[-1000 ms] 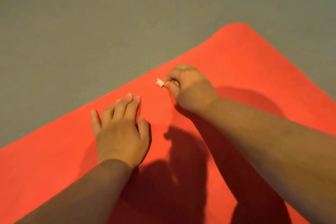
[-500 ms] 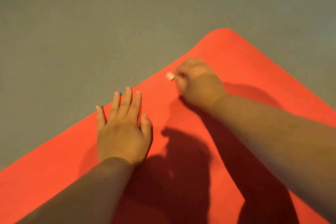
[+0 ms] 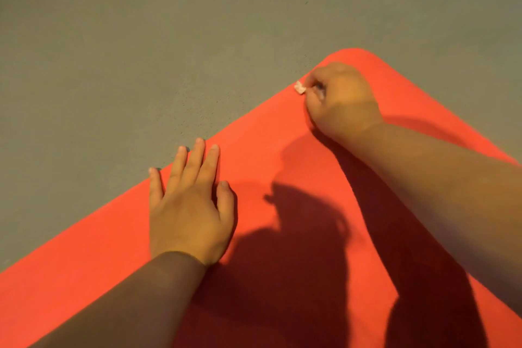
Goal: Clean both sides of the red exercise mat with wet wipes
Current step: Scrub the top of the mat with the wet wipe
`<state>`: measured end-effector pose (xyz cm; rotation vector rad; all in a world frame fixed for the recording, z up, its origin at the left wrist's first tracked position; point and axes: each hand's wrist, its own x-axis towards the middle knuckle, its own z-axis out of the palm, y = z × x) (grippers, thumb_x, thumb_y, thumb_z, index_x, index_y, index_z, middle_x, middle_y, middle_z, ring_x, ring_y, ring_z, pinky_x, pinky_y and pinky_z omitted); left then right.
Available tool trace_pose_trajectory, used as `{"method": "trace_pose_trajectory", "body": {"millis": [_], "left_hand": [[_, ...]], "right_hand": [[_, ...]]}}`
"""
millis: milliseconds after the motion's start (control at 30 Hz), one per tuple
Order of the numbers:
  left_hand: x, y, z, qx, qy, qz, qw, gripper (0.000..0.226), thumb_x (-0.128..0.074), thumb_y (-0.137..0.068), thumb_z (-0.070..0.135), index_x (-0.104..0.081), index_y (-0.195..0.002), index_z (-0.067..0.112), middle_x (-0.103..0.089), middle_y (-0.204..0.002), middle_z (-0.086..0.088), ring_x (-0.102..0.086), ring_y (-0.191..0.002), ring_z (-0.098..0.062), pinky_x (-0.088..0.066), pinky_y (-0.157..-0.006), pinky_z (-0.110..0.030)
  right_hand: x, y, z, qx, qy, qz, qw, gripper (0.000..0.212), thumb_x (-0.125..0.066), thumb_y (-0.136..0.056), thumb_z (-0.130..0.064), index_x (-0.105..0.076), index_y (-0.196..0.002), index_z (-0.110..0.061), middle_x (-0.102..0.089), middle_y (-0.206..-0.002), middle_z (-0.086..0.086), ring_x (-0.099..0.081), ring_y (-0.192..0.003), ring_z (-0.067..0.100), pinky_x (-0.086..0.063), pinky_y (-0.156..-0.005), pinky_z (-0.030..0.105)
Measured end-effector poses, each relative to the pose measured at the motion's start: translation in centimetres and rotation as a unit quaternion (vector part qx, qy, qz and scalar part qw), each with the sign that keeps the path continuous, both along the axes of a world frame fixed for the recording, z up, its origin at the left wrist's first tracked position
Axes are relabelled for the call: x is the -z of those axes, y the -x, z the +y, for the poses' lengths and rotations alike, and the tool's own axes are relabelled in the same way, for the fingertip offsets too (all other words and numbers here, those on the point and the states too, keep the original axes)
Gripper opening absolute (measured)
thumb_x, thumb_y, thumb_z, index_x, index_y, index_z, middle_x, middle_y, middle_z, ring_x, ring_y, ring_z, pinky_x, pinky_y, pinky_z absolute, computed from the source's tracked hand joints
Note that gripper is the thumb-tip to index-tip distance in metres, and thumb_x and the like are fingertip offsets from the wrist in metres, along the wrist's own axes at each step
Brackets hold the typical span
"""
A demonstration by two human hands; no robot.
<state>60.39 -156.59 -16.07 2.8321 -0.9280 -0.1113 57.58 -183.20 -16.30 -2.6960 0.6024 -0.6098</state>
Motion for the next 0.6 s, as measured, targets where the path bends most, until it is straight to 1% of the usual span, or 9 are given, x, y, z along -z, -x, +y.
{"method": "trace_pose_trajectory", "body": {"millis": [100,167,233,333,367,400,467,533,600], "left_hand": [[-0.1,0.1,-0.1,-0.001,0.004,-0.001,1.0,0.06,-0.028,-0.089,0.041,-0.039,-0.146,0.023,-0.031,-0.155,0.003,-0.024,-0.145,-0.019,-0.013,-0.116,-0.052],[-0.1,0.1,-0.1,-0.003,0.006,-0.001,1.0,0.06,-0.027,-0.089,0.041,-0.039,-0.146,0.023,-0.03,-0.155,0.003,-0.024,-0.145,-0.019,-0.013,-0.116,-0.052],[-0.1,0.0,-0.2,0.001,0.008,0.001,1.0,0.061,-0.026,-0.089,0.042,-0.039,-0.145,0.023,-0.03,-0.155,0.002,-0.024,-0.145,-0.02,-0.013,-0.116,-0.052],[-0.2,0.1,-0.1,0.002,0.012,-0.004,1.0,0.062,-0.026,-0.089,0.042,-0.04,-0.145,0.021,-0.031,-0.155,0.001,-0.025,-0.144,-0.021,-0.013,-0.116,-0.053],[-0.3,0.1,0.0,0.001,0.014,-0.004,1.0,0.062,-0.026,-0.089,0.042,-0.04,-0.145,0.021,-0.031,-0.155,0.0,-0.025,-0.144,-0.021,-0.013,-0.116,-0.053],[-0.3,0.1,0.0,0.0,0.016,-0.004,1.0,0.062,-0.026,-0.089,0.042,-0.04,-0.145,0.021,-0.031,-0.155,0.0,-0.025,-0.144,-0.021,-0.014,-0.116,-0.053],[-0.3,0.1,-0.1,0.001,0.017,-0.006,1.0,0.061,-0.027,-0.089,0.041,-0.039,-0.145,0.021,-0.031,-0.155,0.0,-0.024,-0.144,-0.021,-0.013,-0.116,-0.053],[-0.1,0.1,0.0,0.008,0.013,-0.007,1.0,0.061,-0.027,-0.09,0.041,-0.038,-0.146,0.021,-0.03,-0.156,0.0,-0.023,-0.145,-0.021,-0.013,-0.116,-0.053],[0.0,0.1,0.1,0.012,0.011,-0.008,1.0,0.061,-0.026,-0.09,0.04,-0.037,-0.147,0.021,-0.028,-0.156,0.001,-0.021,-0.145,-0.021,-0.011,-0.116,-0.053]], "right_hand": [[-0.8,0.3,-6.0,0.201,-0.034,0.051,0.978,0.029,-0.046,-0.082,-0.01,-0.069,-0.1,-0.005,-0.063,-0.108,0.022,-0.054,-0.104,0.038,-0.039,-0.088,0.038],[-1.0,0.2,-6.5,0.241,-0.04,0.055,0.968,0.028,-0.047,-0.084,-0.011,-0.067,-0.101,-0.004,-0.062,-0.11,0.023,-0.053,-0.105,0.038,-0.039,-0.089,0.039],[-0.6,-0.4,-3.4,0.183,-0.024,0.056,0.981,0.03,-0.045,-0.085,-0.013,-0.067,-0.101,-0.003,-0.063,-0.108,0.022,-0.054,-0.105,0.037,-0.037,-0.092,0.038],[0.3,-0.3,2.3,0.004,-0.016,0.022,1.0,0.033,-0.039,-0.078,-0.02,-0.068,-0.089,-0.007,-0.066,-0.092,0.017,-0.057,-0.092,0.035,-0.04,-0.085,0.039],[0.3,0.0,3.0,-0.036,-0.015,0.012,0.999,0.031,-0.041,-0.077,-0.02,-0.068,-0.087,-0.008,-0.066,-0.089,0.016,-0.058,-0.089,0.035,-0.041,-0.083,0.039],[0.2,0.3,2.2,-0.038,-0.006,0.013,0.999,0.03,-0.043,-0.077,-0.019,-0.068,-0.088,-0.007,-0.066,-0.09,0.017,-0.058,-0.09,0.036,-0.04,-0.083,0.039],[0.0,0.9,-1.4,0.063,0.009,0.034,0.997,0.031,-0.044,-0.08,-0.018,-0.069,-0.094,-0.005,-0.065,-0.098,0.021,-0.056,-0.097,0.038,-0.037,-0.087,0.038],[-0.5,2.1,-4.8,0.198,0.017,0.067,0.978,0.027,-0.046,-0.085,-0.016,-0.068,-0.099,-0.006,-0.063,-0.107,0.022,-0.053,-0.104,0.039,-0.037,-0.09,0.039],[-0.6,2.3,-4.8,0.233,0.001,0.077,0.97,0.026,-0.047,-0.086,-0.012,-0.067,-0.101,-0.005,-0.062,-0.109,0.022,-0.053,-0.105,0.038,-0.038,-0.091,0.039]]}}
